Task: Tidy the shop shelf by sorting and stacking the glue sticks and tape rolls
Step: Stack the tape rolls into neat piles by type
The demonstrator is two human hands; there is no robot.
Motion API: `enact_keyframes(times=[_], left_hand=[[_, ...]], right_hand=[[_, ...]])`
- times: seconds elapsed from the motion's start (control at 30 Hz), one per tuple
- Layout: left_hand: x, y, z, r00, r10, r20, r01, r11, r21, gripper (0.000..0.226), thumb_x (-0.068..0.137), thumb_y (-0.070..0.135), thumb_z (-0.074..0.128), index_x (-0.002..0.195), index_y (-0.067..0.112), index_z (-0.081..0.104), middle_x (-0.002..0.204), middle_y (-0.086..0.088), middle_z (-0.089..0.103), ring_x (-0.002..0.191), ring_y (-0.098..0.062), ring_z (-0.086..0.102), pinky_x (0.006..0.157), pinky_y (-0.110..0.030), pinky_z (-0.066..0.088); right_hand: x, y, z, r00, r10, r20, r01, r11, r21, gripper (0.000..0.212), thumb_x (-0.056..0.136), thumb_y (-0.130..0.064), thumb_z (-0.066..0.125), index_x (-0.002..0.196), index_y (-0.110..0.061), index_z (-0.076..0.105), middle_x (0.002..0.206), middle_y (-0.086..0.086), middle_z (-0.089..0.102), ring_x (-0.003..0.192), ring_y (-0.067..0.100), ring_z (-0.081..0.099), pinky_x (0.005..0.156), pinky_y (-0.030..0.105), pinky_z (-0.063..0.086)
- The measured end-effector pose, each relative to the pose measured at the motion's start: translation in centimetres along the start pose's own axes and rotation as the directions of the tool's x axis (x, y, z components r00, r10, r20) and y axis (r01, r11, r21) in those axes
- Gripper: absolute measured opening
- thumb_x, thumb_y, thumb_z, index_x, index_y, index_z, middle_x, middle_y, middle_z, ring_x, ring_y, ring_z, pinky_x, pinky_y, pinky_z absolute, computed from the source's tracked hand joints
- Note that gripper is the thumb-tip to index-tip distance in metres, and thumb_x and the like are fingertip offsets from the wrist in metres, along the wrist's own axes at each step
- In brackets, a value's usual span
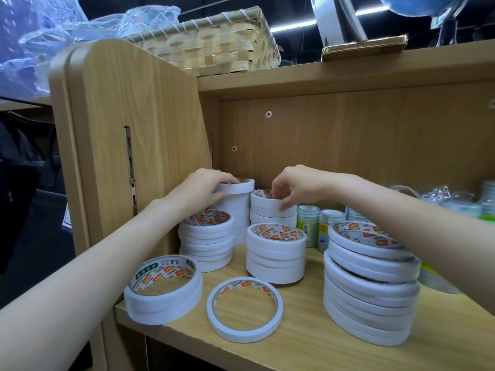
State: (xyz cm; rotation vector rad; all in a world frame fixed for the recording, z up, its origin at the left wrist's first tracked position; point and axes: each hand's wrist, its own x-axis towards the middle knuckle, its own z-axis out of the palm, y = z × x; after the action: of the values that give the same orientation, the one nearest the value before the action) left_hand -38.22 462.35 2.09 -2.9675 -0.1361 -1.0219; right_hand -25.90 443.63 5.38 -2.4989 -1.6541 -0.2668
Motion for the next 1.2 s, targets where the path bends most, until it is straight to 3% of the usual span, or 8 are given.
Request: enact_keyframes(times=[0.23,0.5,0.67,0.77,0.9,1.0,1.07,1.2], left_hand=[[1.1,-0.5,-0.5,0.993,-0.057,0.104,0.059,0.998,-0.022,0.039,0.087,0.011,0.06,0.125,0.02,0.059,0.125,-0.004,0.056,0.114,-0.023,0.051,0.097,-0.038,0.041],[0.8,0.2,-0.1,0.985,-0.168,-0.041,0.171,0.983,0.071,0.04,0.092,0.003,0.043,0.119,0.022,0.064,0.125,-0.006,0.061,0.115,-0.027,0.053,0.088,-0.032,0.041],[0.8,0.3,-0.5,0.993,-0.092,0.077,0.084,0.992,0.093,0.049,0.092,0.003,0.039,0.127,0.032,0.056,0.128,-0.007,0.058,0.116,-0.028,0.051,0.084,-0.03,0.039],[1.7,0.3,-0.7,0.983,-0.13,0.13,0.107,0.98,0.168,0.047,0.095,0.003,0.038,0.129,0.031,0.054,0.124,-0.012,0.057,0.116,-0.029,0.051,0.081,-0.027,0.037],[1.3,0.2,-1.0,0.975,-0.095,0.199,0.054,0.978,0.202,0.039,0.096,0.014,0.045,0.131,0.03,0.052,0.114,-0.011,0.056,0.111,-0.028,0.051,0.081,-0.029,0.036],[0.3,0.0,-0.7,0.985,-0.105,0.135,0.074,0.974,0.214,0.038,0.092,0.017,0.051,0.129,0.025,0.054,0.111,-0.009,0.053,0.106,-0.027,0.051,0.079,-0.03,0.035],[-0.3,0.1,-0.5,0.987,-0.131,0.093,0.114,0.979,0.171,0.044,0.092,0.014,0.05,0.135,0.021,0.048,0.128,-0.008,0.049,0.115,-0.028,0.049,0.089,-0.034,0.038],[-2.4,1.0,-1.8,0.993,-0.121,-0.009,0.121,0.992,0.019,0.039,0.092,0.015,0.053,0.131,0.015,0.052,0.136,-0.004,0.045,0.123,-0.022,0.046,0.099,-0.028,0.034]], right_hand=[[-0.3,-0.2,0.1,1.0,-0.004,0.005,0.005,0.998,-0.056,0.018,0.078,-0.022,0.072,0.093,-0.018,0.063,0.088,-0.002,0.057,0.085,0.017,0.056,0.069,0.028,0.044],[-0.3,0.9,0.6,1.0,-0.007,-0.014,0.004,0.967,-0.254,0.03,0.075,-0.027,0.075,0.095,-0.008,0.064,0.096,0.009,0.061,0.087,0.026,0.058,0.073,0.038,0.049],[0.0,1.0,0.1,0.999,0.006,0.039,-0.002,0.996,-0.094,0.016,0.078,-0.031,0.072,0.074,-0.018,0.063,0.081,-0.001,0.06,0.076,0.016,0.052,0.062,0.027,0.04],[0.0,0.8,0.0,0.999,0.021,0.047,-0.019,0.999,-0.044,0.026,0.079,-0.033,0.071,0.06,-0.03,0.053,0.068,-0.01,0.052,0.069,0.01,0.048,0.057,0.023,0.037],[0.0,0.6,0.1,1.0,0.031,-0.006,-0.031,0.998,-0.061,0.021,0.076,-0.034,0.074,0.077,-0.018,0.061,0.079,-0.006,0.056,0.08,0.015,0.055,0.067,0.027,0.045],[-0.3,0.3,0.1,0.998,0.048,-0.039,-0.05,0.997,-0.055,0.027,0.075,-0.034,0.075,0.087,-0.013,0.064,0.09,0.0,0.059,0.087,0.018,0.057,0.072,0.03,0.048],[-0.7,0.2,0.0,0.996,0.068,-0.052,-0.071,0.996,-0.056,0.03,0.076,-0.036,0.074,0.092,-0.013,0.064,0.093,0.001,0.06,0.089,0.019,0.057,0.073,0.03,0.048],[-2.6,-0.2,-1.2,0.99,0.06,-0.128,-0.061,0.998,-0.007,0.017,0.081,-0.036,0.068,0.088,-0.021,0.064,0.087,-0.005,0.06,0.09,0.016,0.058,0.078,0.029,0.047]])
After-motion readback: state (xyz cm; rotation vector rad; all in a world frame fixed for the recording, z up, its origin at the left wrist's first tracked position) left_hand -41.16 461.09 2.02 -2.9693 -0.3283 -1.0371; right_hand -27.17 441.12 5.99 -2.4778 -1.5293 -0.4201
